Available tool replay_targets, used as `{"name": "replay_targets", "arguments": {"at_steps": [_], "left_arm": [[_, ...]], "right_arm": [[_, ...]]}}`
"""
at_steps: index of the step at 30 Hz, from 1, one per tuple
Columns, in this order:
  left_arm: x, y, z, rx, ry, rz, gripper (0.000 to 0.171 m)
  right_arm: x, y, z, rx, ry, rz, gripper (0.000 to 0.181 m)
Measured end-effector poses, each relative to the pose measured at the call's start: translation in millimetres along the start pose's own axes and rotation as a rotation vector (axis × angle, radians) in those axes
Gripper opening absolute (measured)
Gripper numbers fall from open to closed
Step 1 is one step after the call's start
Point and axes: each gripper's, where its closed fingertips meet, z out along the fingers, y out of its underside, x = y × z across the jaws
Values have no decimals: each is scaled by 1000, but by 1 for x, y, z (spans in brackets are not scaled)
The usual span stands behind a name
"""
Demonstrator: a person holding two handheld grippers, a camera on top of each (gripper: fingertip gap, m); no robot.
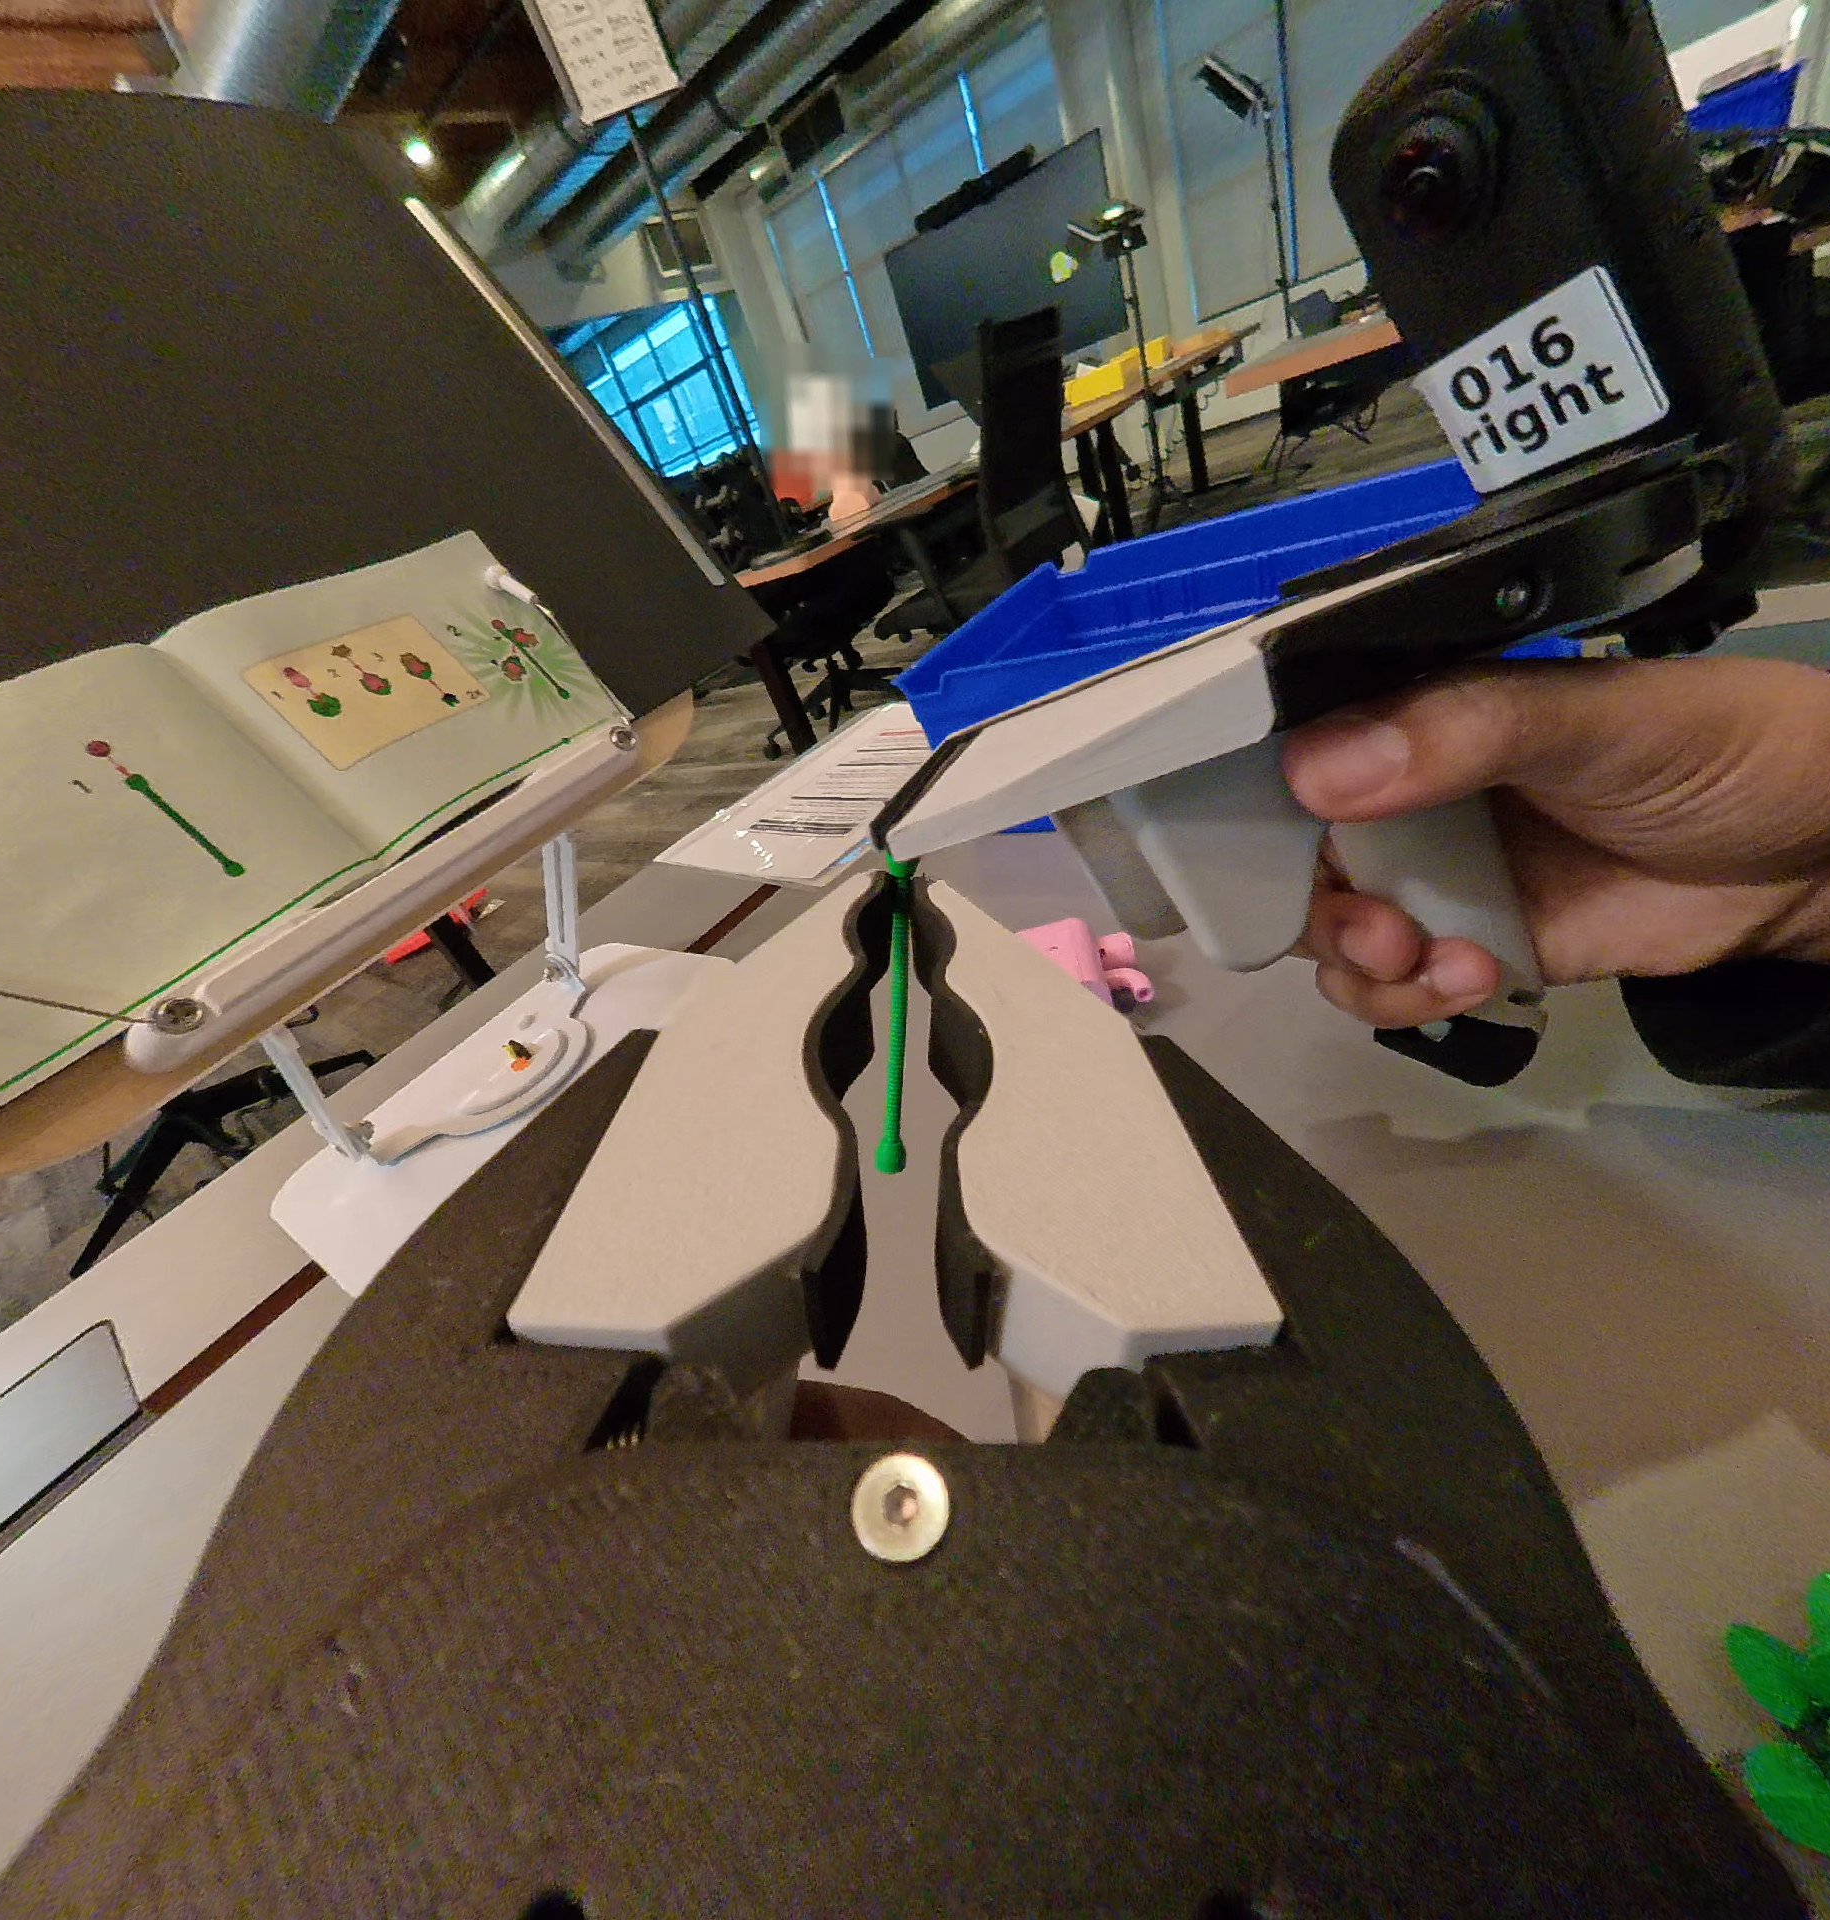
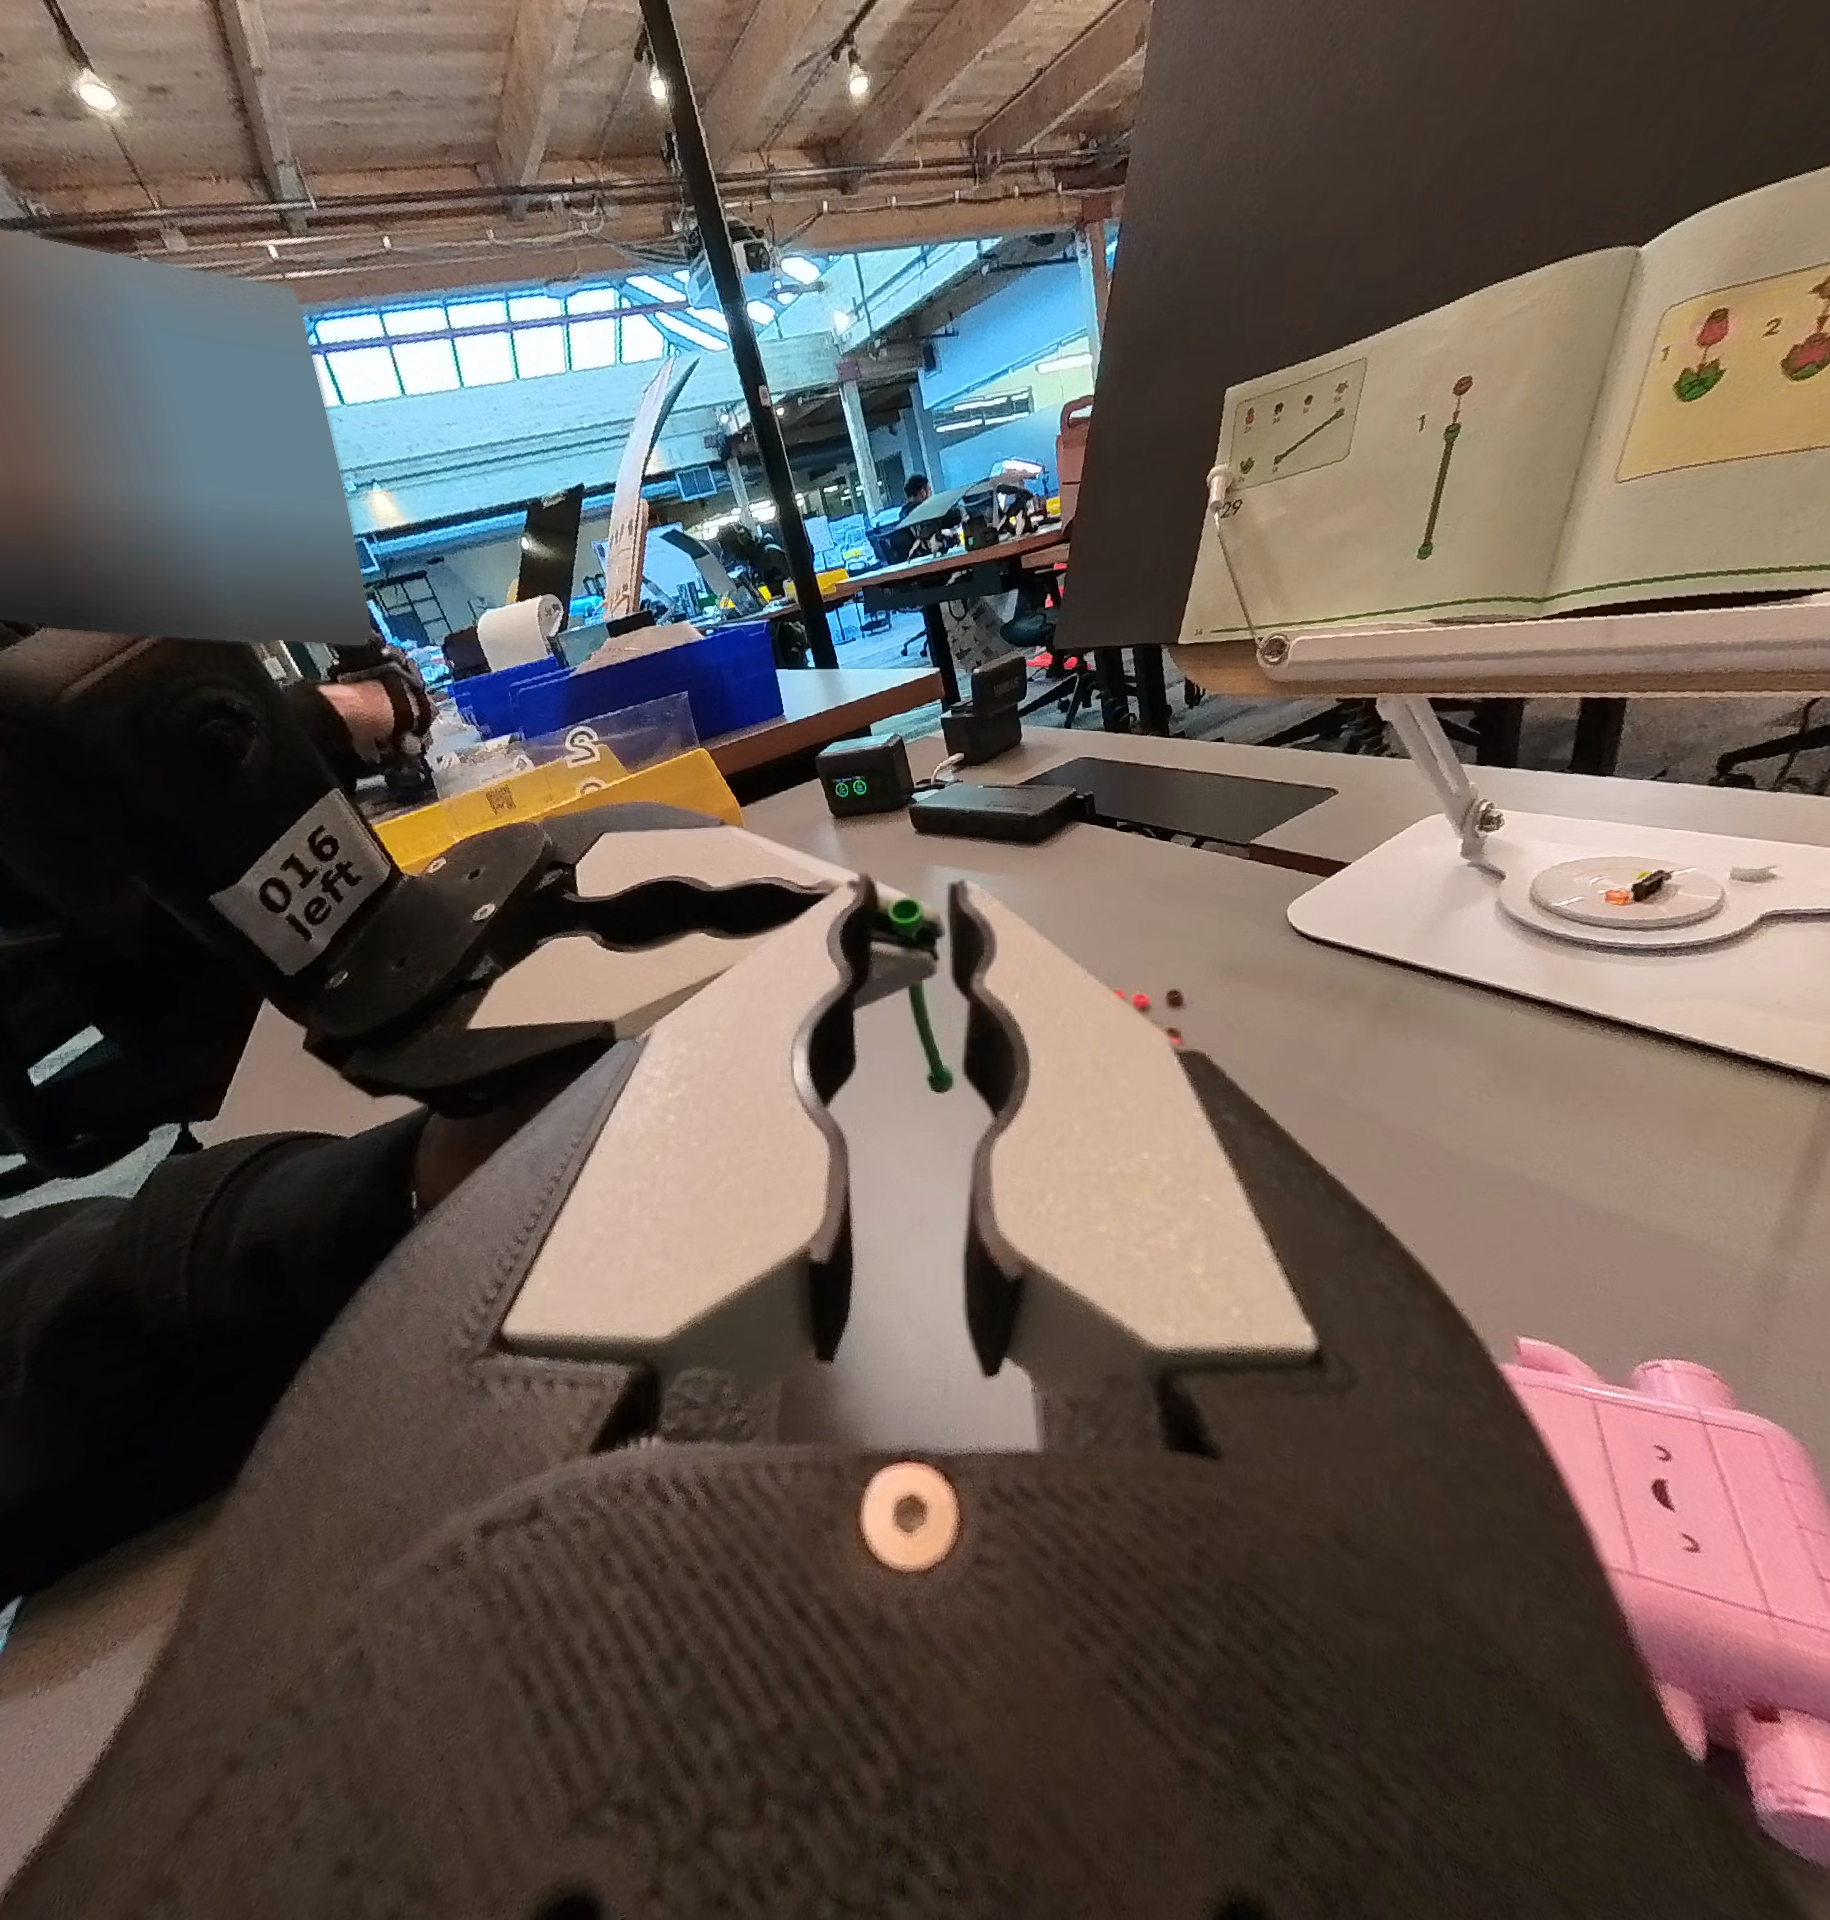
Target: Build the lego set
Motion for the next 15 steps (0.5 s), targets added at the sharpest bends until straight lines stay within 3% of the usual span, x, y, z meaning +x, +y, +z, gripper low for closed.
{"name": "replay_targets", "arguments": {"at_steps": [9, 12, 15], "left_arm": [[-17, 12, -1, -41, -56, -12, 0], [-71, 31, -23, -158, -267, 178, 0], [-105, 40, -49, -140, -285, 6, 0]], "right_arm": [[2, -5, -3, 13, 46, -86, 24], [9, -1, -1, 7, 85, -85, 31], [12, 12, 5, -41, 95, -62, 41]]}}
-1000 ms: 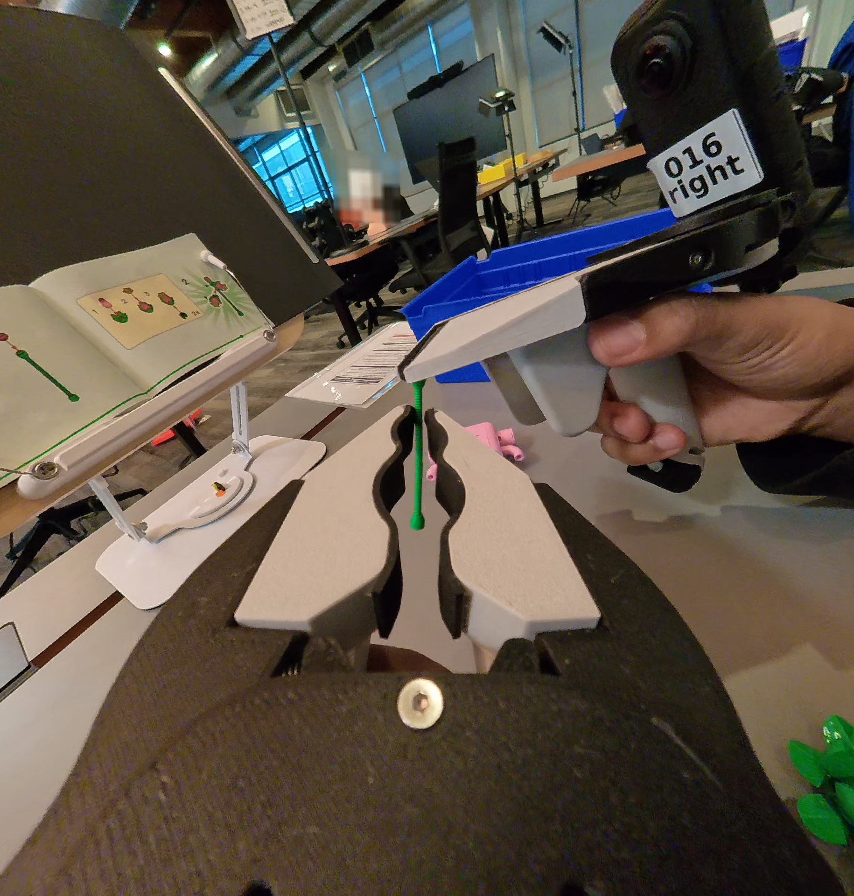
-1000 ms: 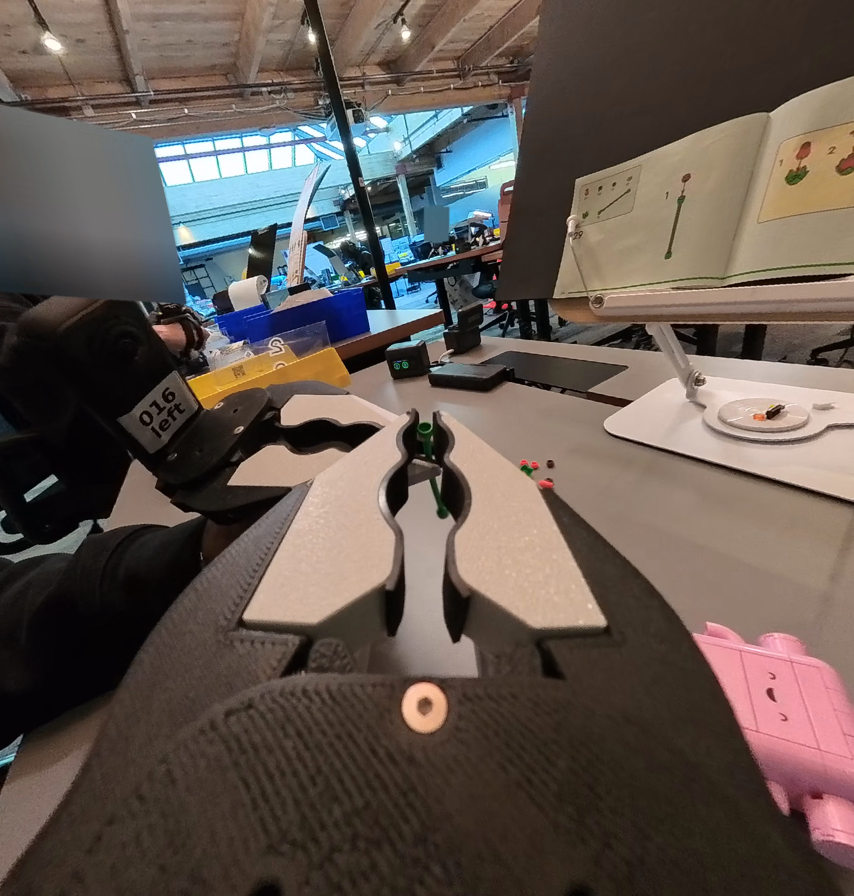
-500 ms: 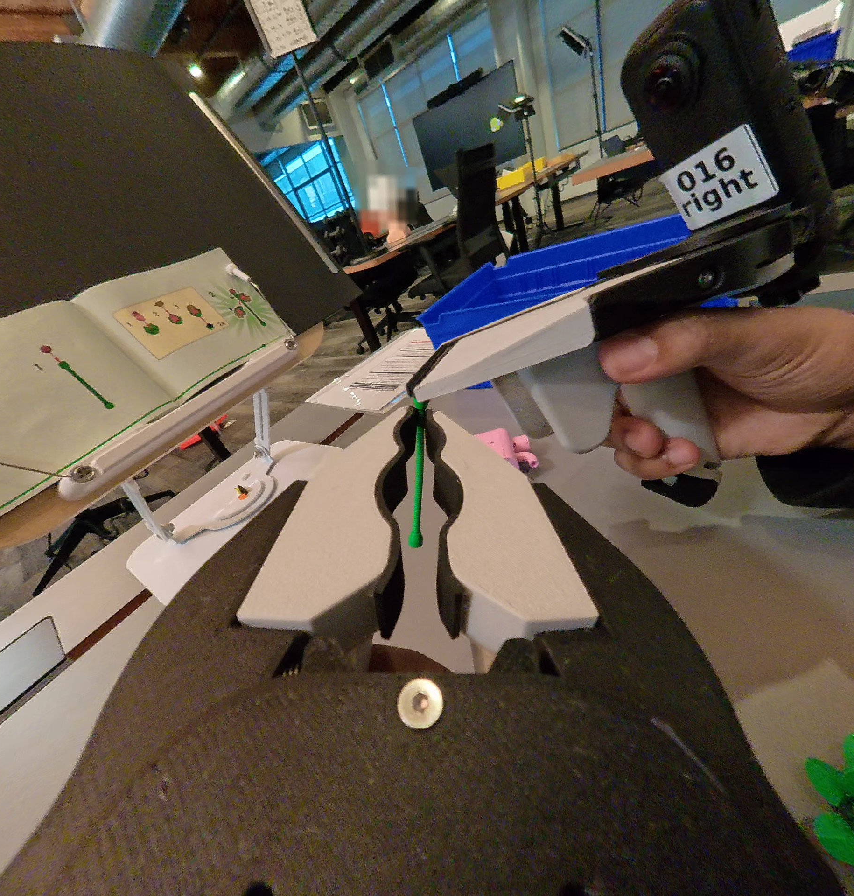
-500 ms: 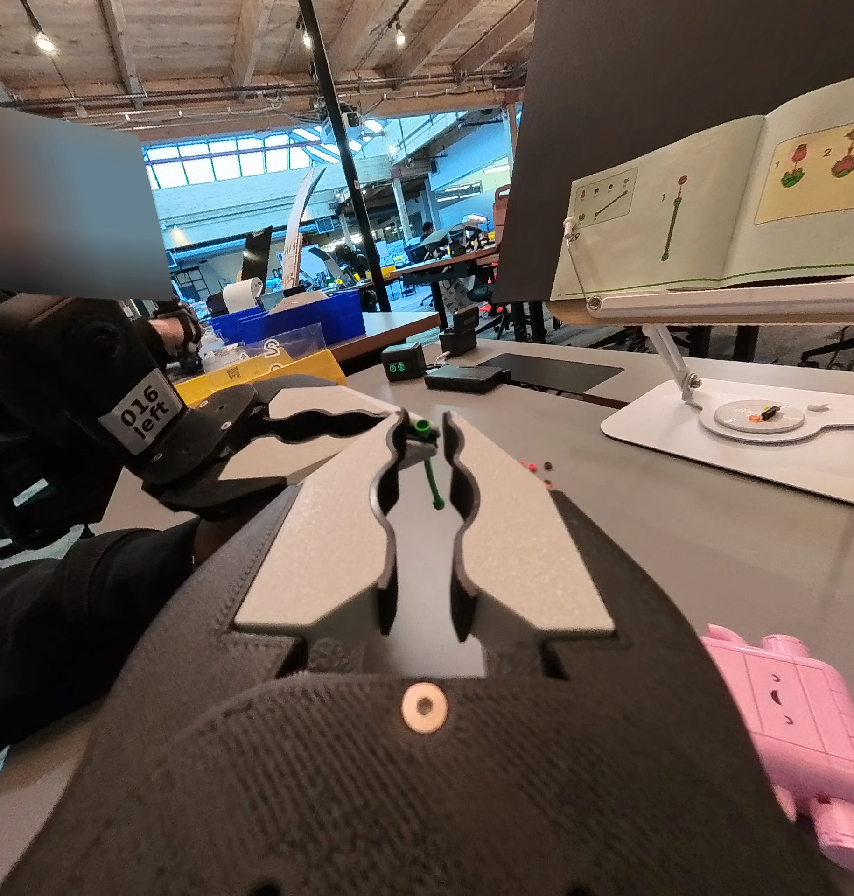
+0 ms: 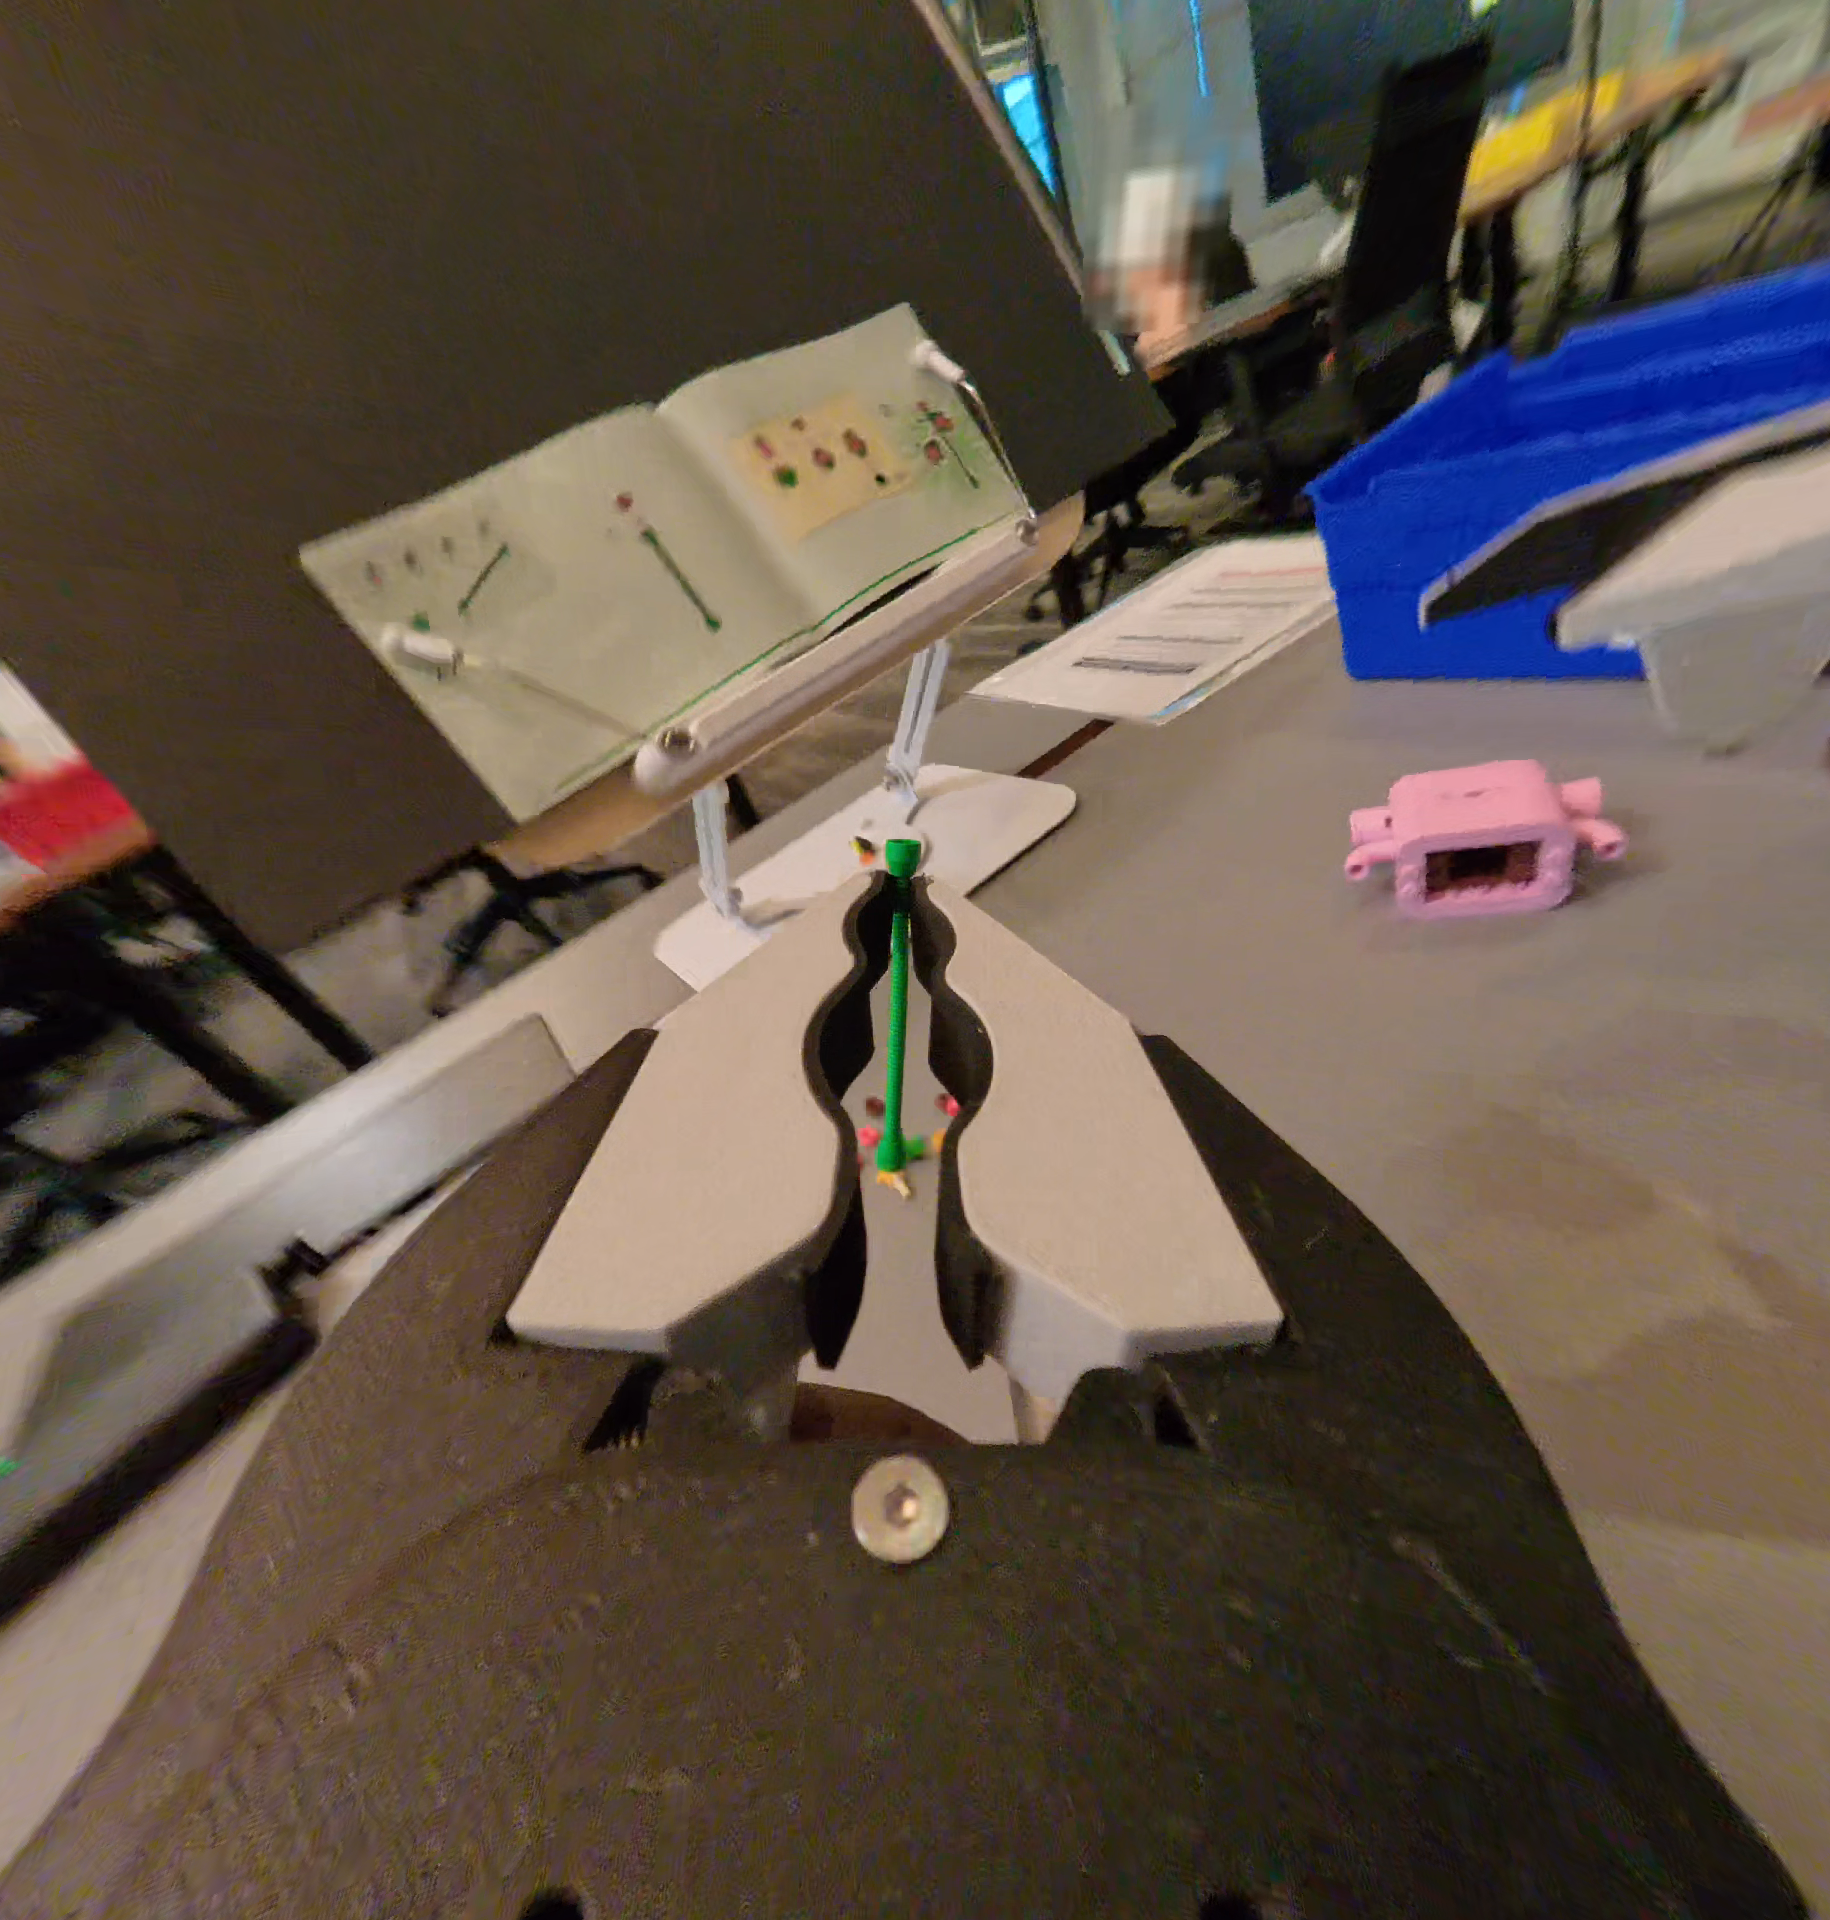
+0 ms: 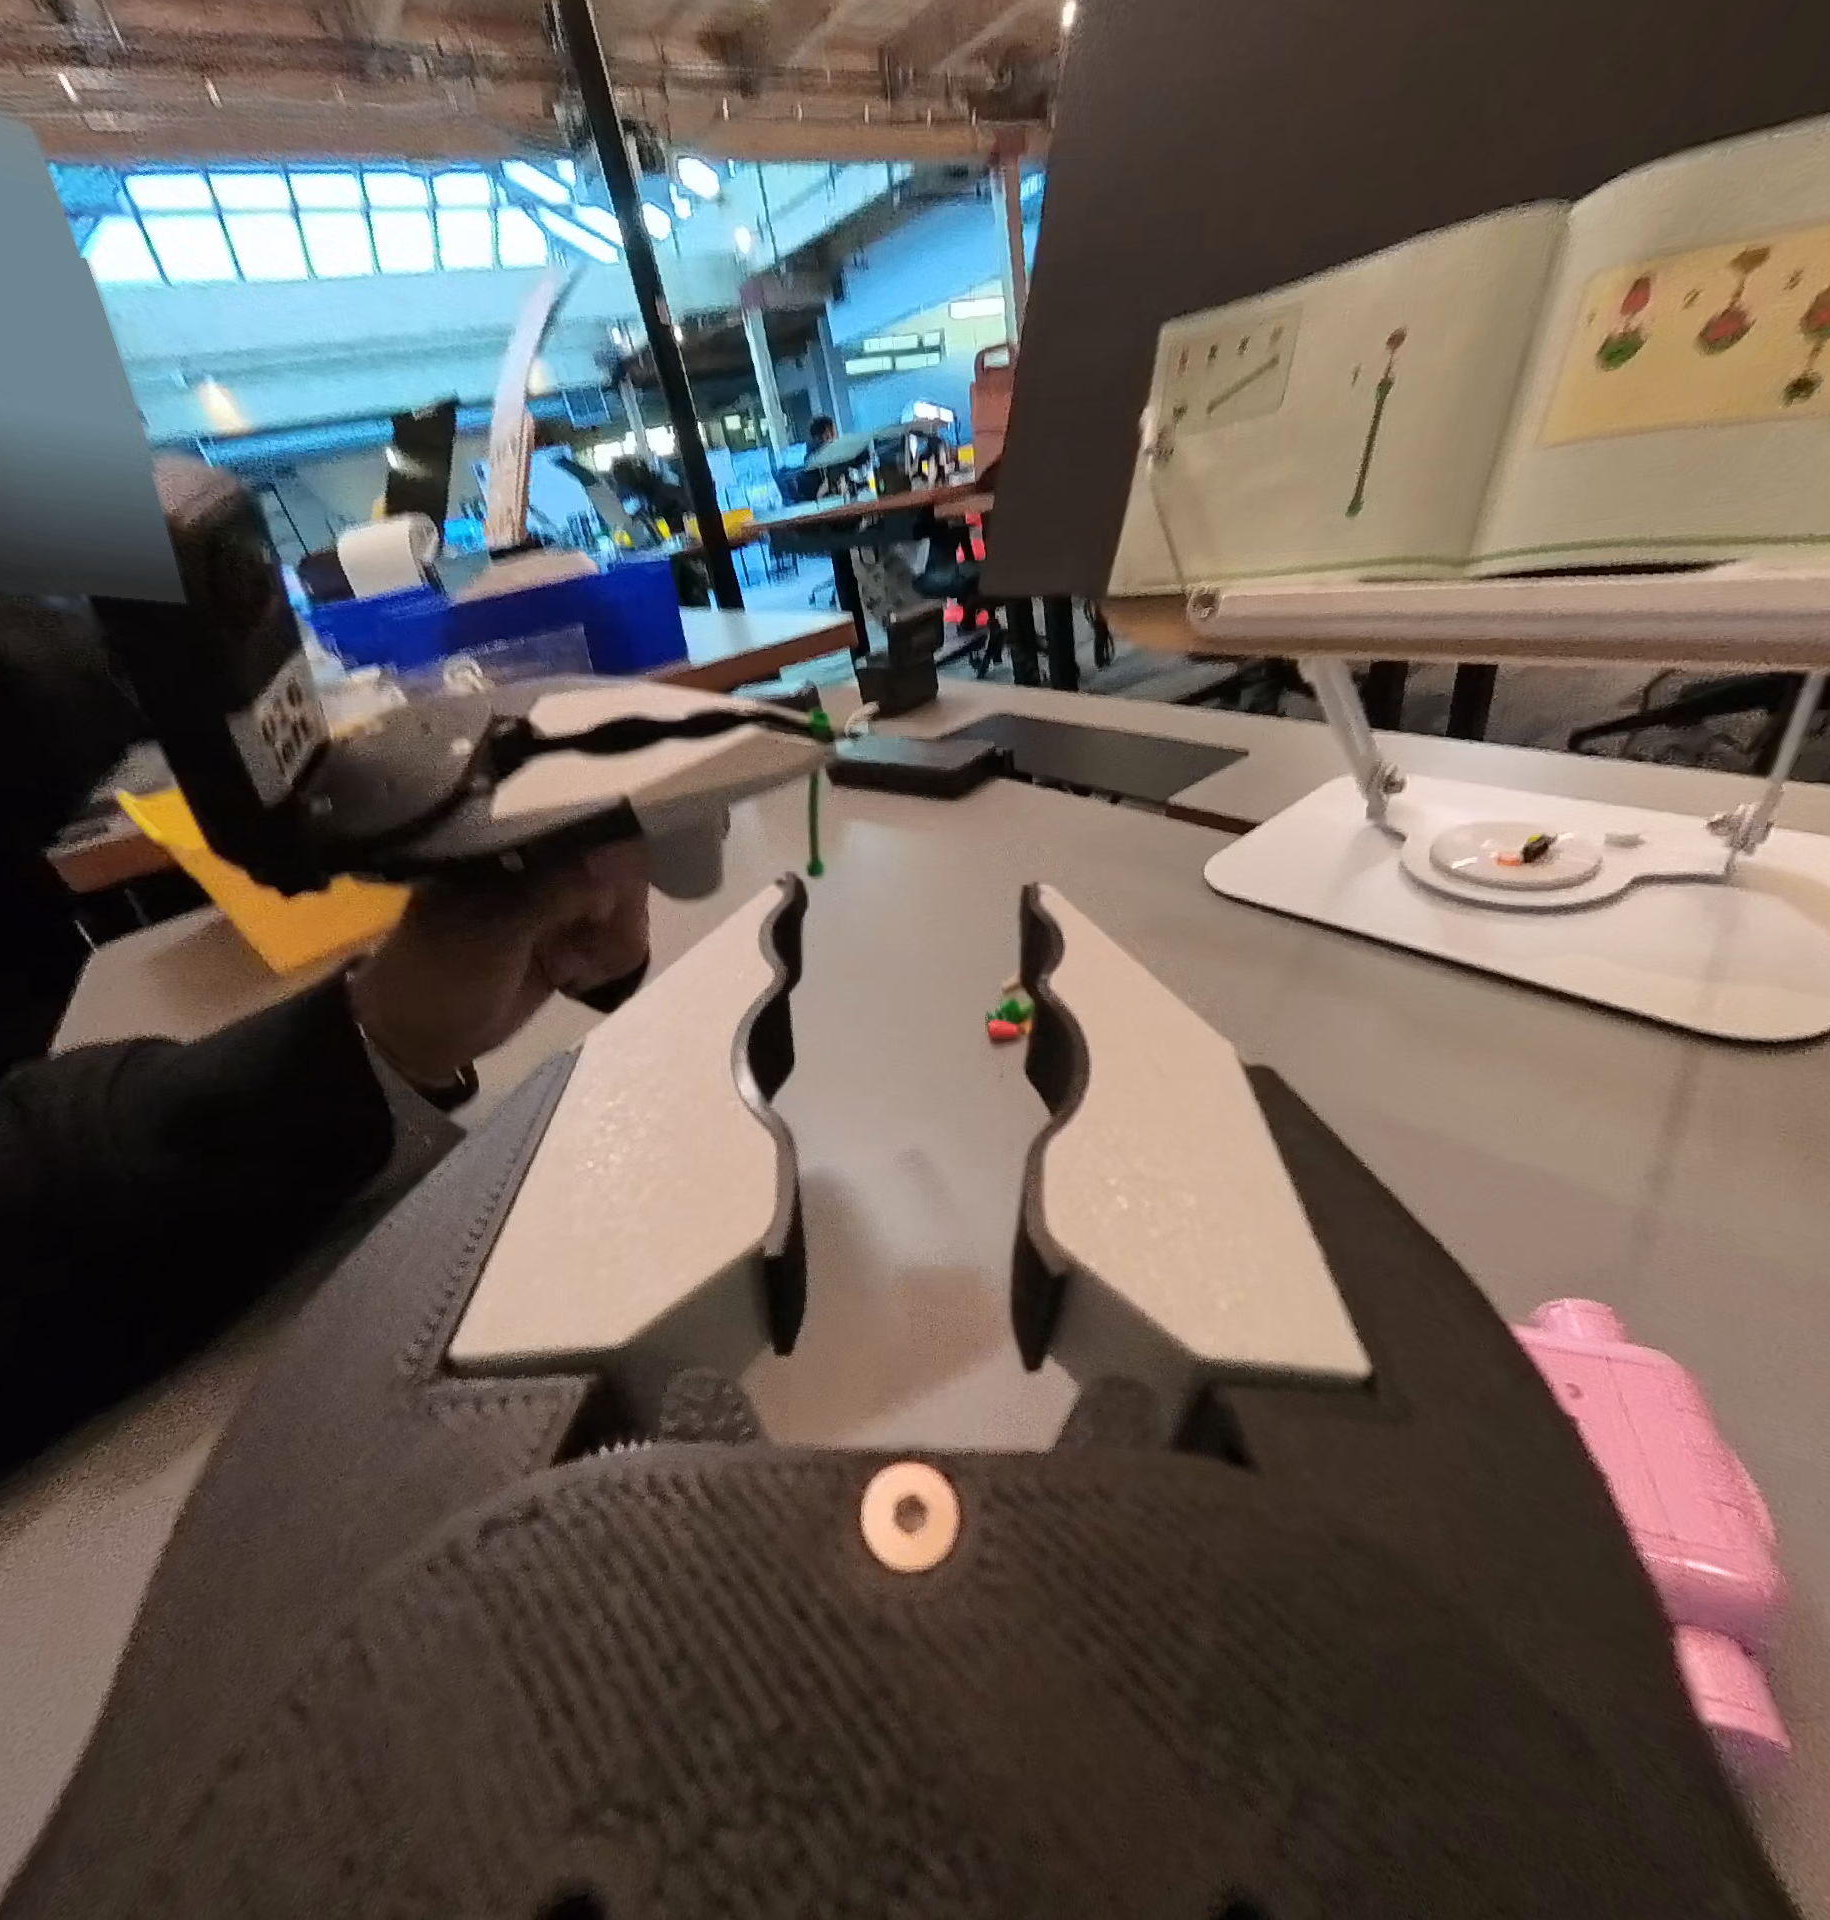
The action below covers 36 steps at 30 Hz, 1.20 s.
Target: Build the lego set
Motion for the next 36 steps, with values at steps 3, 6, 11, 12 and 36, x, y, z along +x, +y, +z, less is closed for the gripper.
{"name": "replay_targets", "arguments": {"at_steps": [3, 6, 11, 12, 36], "left_arm": [[-20, 18, -8, -13, 4, -87, 0], [-19, 15, -7, -8, 19, -105, 0], [4, 21, 3, -50, 82, -89, 0], [8, 22, 4, -55, 98, -99, 0], [-20, 41, -6, -100, -3, -166, 0]], "right_arm": [[-6, 24, 11, -105, 12, -76, 46], [-16, 46, 21, -187, 3, -136, 43], [-15, 67, 29, -253, 0, -78, 49], [-14, 68, 30, -262, 0, -70, 51], [-14, 71, 49, -283, -55, -88, 36]]}}
